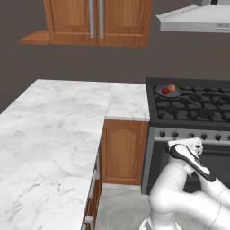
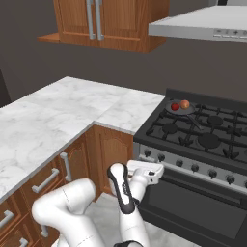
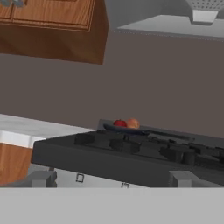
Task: Place the pan on the rear left burner on the stove. Then place the tomato and the onion in the pan and turn on the rear left burner.
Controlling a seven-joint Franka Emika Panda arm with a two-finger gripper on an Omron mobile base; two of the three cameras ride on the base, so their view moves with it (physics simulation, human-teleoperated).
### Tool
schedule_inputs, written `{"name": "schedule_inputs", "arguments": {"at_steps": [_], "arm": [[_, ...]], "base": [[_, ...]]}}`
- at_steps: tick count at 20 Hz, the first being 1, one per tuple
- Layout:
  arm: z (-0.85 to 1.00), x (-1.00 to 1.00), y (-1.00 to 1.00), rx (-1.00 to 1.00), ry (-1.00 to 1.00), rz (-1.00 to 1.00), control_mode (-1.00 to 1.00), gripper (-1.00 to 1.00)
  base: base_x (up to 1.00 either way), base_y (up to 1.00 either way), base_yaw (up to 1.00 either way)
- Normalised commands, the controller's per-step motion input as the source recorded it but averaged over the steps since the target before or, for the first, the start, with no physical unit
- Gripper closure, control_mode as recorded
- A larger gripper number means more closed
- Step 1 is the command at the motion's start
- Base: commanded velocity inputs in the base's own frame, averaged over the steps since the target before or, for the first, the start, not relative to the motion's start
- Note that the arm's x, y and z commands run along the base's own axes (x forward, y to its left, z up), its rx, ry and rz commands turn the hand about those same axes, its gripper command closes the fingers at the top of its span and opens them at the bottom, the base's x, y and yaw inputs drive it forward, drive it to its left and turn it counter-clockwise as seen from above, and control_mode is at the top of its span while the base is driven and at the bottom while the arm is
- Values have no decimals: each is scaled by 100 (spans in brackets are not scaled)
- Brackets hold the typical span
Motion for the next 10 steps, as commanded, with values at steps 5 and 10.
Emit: {"name": "schedule_inputs", "arguments": {"at_steps": [5,10], "arm": [[-15,19,0,0,0,-3,-100,-100],[-13,19,0,0,0,-2,-100,-100]], "base": [[0,0,0],[0,0,0]]}}
